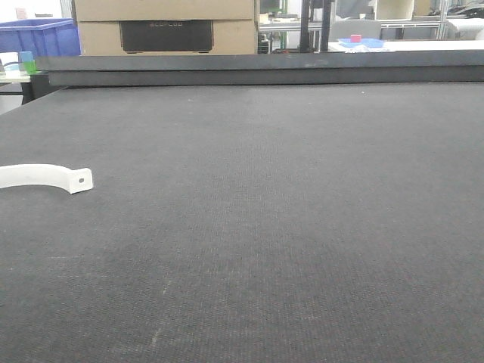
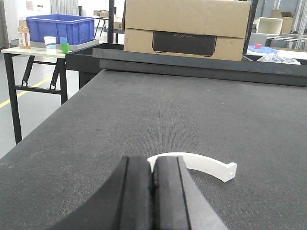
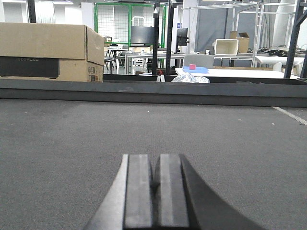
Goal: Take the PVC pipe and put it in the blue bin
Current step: 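Lower both grippers toward the white semicircular pipe clamp on the table, then close both grippers on the clamp, right gripper at its tabbed end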
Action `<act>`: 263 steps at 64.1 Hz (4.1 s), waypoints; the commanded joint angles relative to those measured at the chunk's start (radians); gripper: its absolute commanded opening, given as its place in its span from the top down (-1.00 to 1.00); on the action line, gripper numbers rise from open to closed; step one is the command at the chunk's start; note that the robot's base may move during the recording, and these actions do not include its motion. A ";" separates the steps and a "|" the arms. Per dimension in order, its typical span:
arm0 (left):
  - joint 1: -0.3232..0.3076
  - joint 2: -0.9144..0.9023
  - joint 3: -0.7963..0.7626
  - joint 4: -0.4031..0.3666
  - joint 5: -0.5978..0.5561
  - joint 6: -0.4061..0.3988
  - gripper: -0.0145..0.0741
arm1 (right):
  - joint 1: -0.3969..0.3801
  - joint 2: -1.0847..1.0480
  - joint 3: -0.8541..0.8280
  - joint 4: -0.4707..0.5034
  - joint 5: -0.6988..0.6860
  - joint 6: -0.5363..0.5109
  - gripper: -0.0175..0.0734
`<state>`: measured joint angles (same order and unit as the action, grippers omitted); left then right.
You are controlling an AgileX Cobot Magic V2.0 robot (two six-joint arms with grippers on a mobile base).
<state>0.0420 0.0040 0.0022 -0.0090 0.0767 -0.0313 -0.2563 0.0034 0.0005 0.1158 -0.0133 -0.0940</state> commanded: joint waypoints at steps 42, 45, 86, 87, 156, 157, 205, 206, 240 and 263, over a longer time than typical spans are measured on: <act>-0.004 -0.004 -0.002 -0.006 -0.013 -0.007 0.92 | -0.005 -0.003 -0.001 -0.005 -0.021 -0.002 0.98; -0.004 -0.004 -0.002 -0.006 -0.013 -0.007 0.92 | -0.005 -0.003 -0.001 -0.005 -0.021 -0.002 0.98; -0.004 0.120 -0.429 0.109 0.251 -0.007 0.92 | -0.002 0.145 -0.374 -0.005 0.164 -0.002 0.98; -0.004 0.149 -0.463 0.116 0.273 -0.007 0.92 | -0.002 0.172 -0.402 -0.005 0.184 -0.002 0.98; -0.004 1.427 -1.033 0.009 0.792 -0.034 0.92 | 0.013 1.388 -0.945 0.048 0.999 -0.002 0.96; -0.004 1.429 -1.033 -0.001 0.792 -0.034 0.92 | 0.019 1.396 -0.954 0.048 1.006 0.002 0.96; -0.004 1.431 -1.033 -0.011 0.810 -0.034 0.92 | 0.047 1.595 -0.976 -0.005 0.977 0.094 0.17; -0.004 1.431 -1.033 -0.011 0.810 -0.034 0.92 | 0.047 1.598 -0.976 -0.005 0.977 0.094 0.17; 0.029 1.435 -1.058 -0.011 0.907 -0.077 0.92 | 0.047 1.634 -0.976 -0.005 1.027 0.094 0.98; 0.096 1.602 -1.231 0.000 0.981 0.023 0.58 | 0.047 1.450 -0.978 0.027 1.071 0.094 0.97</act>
<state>0.1360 1.5649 -1.1964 -0.0099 1.0364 -0.0188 -0.2079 1.5073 -0.9781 0.1403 1.0449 0.0000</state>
